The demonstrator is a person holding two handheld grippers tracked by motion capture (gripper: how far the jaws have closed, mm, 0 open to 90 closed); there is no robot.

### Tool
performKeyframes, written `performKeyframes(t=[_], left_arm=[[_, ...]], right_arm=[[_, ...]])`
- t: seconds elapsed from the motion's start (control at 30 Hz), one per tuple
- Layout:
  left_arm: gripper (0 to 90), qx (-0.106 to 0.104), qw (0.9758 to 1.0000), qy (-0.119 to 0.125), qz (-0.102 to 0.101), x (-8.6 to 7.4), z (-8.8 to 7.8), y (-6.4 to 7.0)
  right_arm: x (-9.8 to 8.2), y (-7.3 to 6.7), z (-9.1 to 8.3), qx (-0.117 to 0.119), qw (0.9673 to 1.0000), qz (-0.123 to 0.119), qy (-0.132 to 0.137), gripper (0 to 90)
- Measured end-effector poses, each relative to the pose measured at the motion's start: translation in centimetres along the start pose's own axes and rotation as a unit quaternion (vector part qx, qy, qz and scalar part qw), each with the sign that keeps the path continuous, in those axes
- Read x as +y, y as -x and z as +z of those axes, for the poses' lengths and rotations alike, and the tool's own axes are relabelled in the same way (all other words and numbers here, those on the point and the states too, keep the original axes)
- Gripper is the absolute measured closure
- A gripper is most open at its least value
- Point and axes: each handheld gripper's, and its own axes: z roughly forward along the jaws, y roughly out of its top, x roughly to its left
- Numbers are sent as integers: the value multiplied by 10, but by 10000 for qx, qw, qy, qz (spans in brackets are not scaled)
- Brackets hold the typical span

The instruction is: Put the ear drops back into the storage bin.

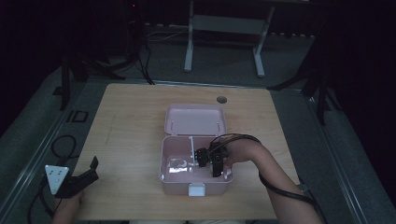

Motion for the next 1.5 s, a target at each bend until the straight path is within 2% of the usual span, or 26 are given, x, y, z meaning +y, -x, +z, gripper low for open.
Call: performKeyframes(t=[0.17,0.43,0.5,0.6,0.63,0.8,0.9,1.03,1.07,1.3,1.5], left_arm=[[4,2,10000,9,-14,0,-1,-1],[4,33,10000,46,-31,0,-2,-1],[4,31,10000,59,-22,1,-2,-1],[4,24,10000,45,-22,0,-2,-1],[4,0,10000,21,-28,0,-1,-1],[4,30,10000,59,-27,0,-2,-1],[4,32,10000,50,-39,0,-2,-1],[4,31,10000,42,-49,0,-2,-1],[4,36,10000,40,-45,0,-2,-1],[4,44,10000,51,-64,1,-1,0],[4,49,10000,23,-60,1,0,-1]], right_arm=[[0,5,12,54,9999,99,-44,597],[5,8,25,64,9996,103,-264,597],[6,9,32,95,9991,97,-397,596],[6,10,33,117,9990,185,-397,596],[7,10,33,185,9987,281,-379,596],[7,11,38,134,9989,266,-352,595],[6,11,39,129,9991,233,-339,571],[6,11,38,189,9991,290,-264,556],[6,12,37,259,9987,373,-237,543],[4,10,31,265,9990,291,-225,511],[2,6,18,83,9994,289,-140,456]])
